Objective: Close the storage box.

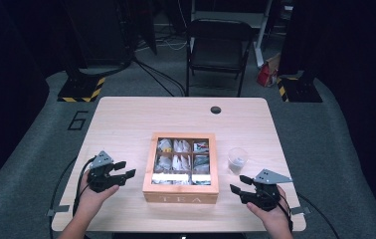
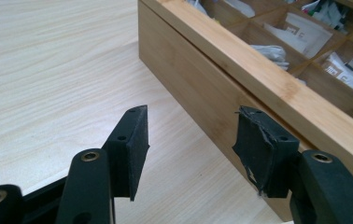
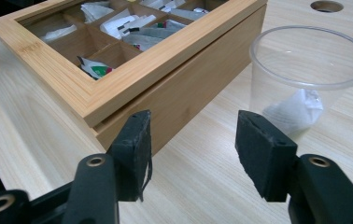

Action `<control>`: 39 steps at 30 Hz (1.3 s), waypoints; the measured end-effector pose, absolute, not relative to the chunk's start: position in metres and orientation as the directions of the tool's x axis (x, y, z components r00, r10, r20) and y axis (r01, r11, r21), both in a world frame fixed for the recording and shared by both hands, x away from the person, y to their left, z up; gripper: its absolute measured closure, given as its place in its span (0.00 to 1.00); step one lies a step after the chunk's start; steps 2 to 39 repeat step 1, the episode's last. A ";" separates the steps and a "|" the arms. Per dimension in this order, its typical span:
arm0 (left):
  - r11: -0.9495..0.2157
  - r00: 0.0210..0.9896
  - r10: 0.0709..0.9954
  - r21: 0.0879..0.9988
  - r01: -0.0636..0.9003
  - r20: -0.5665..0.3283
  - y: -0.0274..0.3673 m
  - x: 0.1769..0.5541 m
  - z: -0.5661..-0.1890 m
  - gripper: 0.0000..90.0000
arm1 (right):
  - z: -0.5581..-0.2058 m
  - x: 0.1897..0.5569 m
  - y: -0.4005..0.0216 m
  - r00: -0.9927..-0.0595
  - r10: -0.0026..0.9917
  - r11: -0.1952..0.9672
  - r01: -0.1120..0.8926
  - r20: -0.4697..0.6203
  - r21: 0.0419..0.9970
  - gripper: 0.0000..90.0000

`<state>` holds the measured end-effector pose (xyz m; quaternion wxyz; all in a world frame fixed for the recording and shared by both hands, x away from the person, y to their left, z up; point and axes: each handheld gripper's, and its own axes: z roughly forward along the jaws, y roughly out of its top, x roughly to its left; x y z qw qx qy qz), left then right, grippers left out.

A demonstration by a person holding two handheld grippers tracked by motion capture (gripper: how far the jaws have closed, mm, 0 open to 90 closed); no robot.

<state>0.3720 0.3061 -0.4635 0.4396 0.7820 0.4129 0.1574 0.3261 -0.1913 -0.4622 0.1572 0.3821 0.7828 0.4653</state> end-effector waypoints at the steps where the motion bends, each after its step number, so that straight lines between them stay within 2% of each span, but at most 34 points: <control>1: -0.279 0.612 0.783 0.814 0.509 -0.114 0.307 0.372 -0.464 0.49 | -0.463 0.326 -0.192 -0.655 0.748 0.274 0.451 0.107 0.849 0.49; 39: -0.279 0.612 0.783 0.814 0.509 -0.114 0.307 0.372 -0.464 0.49 | -0.463 0.326 -0.192 -0.655 0.748 0.274 0.451 0.107 0.849 0.49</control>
